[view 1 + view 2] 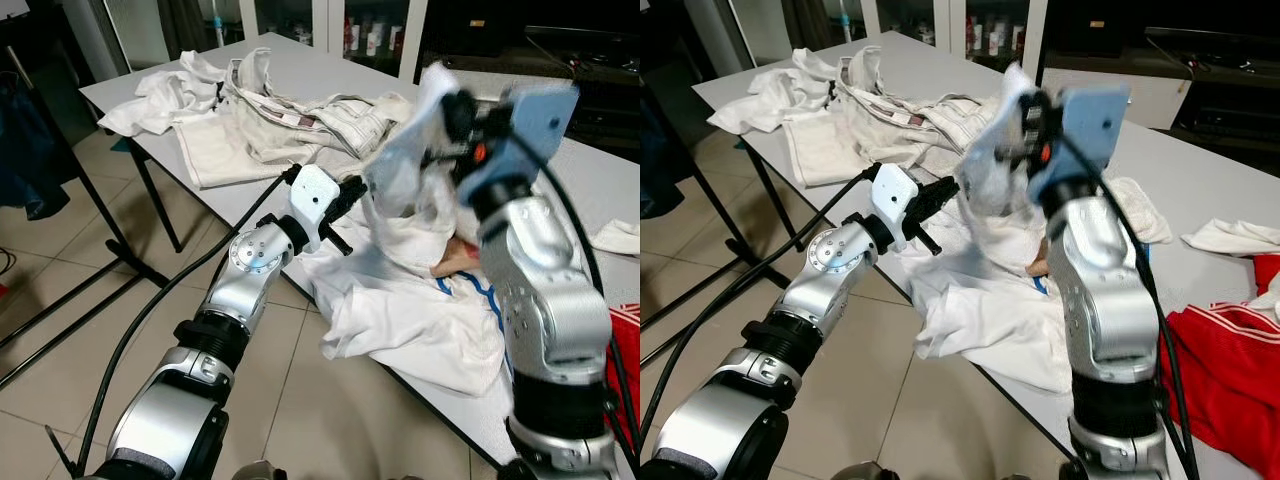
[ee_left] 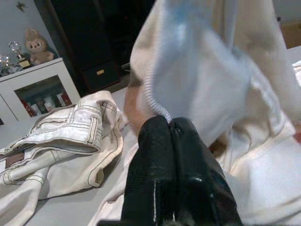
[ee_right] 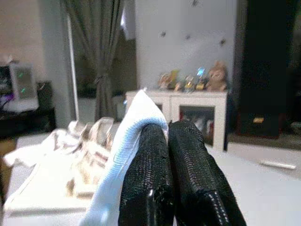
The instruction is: Hang hanger
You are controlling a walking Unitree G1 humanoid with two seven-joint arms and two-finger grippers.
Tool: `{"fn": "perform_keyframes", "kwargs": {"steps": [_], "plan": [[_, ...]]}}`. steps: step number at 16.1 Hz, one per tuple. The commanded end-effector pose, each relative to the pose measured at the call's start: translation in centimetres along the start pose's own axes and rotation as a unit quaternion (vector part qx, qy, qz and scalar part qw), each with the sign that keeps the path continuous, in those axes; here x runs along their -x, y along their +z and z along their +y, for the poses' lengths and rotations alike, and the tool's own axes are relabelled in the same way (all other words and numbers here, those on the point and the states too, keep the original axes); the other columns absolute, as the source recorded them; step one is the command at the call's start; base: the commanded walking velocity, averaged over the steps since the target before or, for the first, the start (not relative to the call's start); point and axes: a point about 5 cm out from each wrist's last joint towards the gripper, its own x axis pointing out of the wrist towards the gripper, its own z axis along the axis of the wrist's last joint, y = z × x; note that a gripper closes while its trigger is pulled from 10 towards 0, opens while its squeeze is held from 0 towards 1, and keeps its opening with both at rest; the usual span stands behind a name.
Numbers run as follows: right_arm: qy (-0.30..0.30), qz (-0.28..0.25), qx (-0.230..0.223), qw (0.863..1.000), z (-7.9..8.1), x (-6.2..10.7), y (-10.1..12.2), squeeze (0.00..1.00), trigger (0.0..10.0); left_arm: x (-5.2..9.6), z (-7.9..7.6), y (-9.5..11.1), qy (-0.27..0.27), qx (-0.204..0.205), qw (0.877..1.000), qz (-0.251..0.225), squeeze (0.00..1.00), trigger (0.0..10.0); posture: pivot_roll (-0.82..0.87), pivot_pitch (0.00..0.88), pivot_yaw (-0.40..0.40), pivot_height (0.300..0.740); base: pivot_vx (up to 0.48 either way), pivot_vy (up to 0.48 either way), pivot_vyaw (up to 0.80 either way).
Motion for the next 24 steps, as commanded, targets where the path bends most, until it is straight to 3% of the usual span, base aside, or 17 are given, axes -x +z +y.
{"fn": "perform_keyframes", "kwargs": {"steps": [1, 6, 9, 13, 16, 17, 18, 20, 22, 24], "plan": [[0.014, 0.016, 0.001, 1.000, 0.2, 0.4, -0.6, 0.00, 10.0, -0.2, 0.2, 0.6, 0.000, -0.013, 1.000, -0.012, 0.00, 0.0, -0.03, 0.000, 0.041, 0.723, 0.000, 0.000, 0.00], [-0.023, 0.056, 0.020, 0.998, -1.7, 1.2, -2.3, 0.00, 10.0, 0.0, 0.1, 0.6, -0.009, -0.010, 1.000, -0.016, 0.00, 0.0, -0.03, 0.000, 0.045, 0.723, 0.000, 0.000, 0.00], [-0.095, 0.099, 0.057, 0.989, -4.7, 1.4, -3.7, 0.00, 10.0, 0.4, 0.0, 0.6, -0.025, -0.009, 0.999, -0.021, 0.00, 0.0, -0.02, 0.000, 0.044, 0.723, 0.000, 0.000, 0.00], [-0.159, 0.099, 0.079, 0.979, -6.0, 0.9, -3.3, 0.00, 10.0, 0.8, -0.6, 0.6, -0.056, -0.009, 0.998, -0.025, 0.00, 0.0, -0.02, 0.000, 0.043, 0.723, 0.000, 0.000, 0.00], [-0.119, 0.163, 0.141, 0.969, -5.9, 1.3, -5.5, 0.00, 10.0, 0.8, -0.6, 1.0, -0.063, -0.010, 0.998, -0.030, 0.00, 0.0, -0.02, 0.000, 0.042, 0.723, 0.000, 0.000, 0.00], [-0.094, 0.194, 0.161, 0.963, -5.8, 1.8, -6.6, 0.34, 10.0, 0.8, -0.5, 1.1, -0.064, -0.009, 0.997, -0.031, 0.00, 0.0, -0.02, 0.000, 0.042, 0.723, 0.000, 0.000, 0.00], [-0.079, 0.210, 0.170, 0.959, -5.7, 2.2, -7.2, 1.00, 10.0, 0.8, -0.6, 1.1, -0.067, -0.010, 0.997, -0.031, 0.00, 0.0, -0.02, 0.000, 0.041, 0.723, 0.000, 0.000, 0.00], [-0.050, 0.233, 0.179, 0.955, -5.5, 2.9, -7.7, 1.00, 10.0, 0.9, -0.7, 1.1, -0.072, -0.009, 0.997, -0.029, 0.00, 0.0, -0.03, 0.000, 0.044, 0.723, 0.000, 0.000, 0.00], [-0.043, 0.228, 0.176, 0.957, -5.7, 3.0, -7.2, 0.00, 10.0, 0.9, -0.8, 1.0, -0.074, -0.008, 0.997, -0.028, 0.00, 0.0, -0.03, 0.000, 0.046, 0.723, 0.000, 0.000, 0.00], [-0.070, 0.215, 0.177, 0.958, -7.1, 3.2, -6.3, 0.00, 10.0, 0.9, -0.9, 1.0, -0.076, -0.007, 0.997, -0.027, 0.00, 0.0, -0.03, 0.000, 0.046, 0.723, 0.000, 0.000, 0.00]]}}
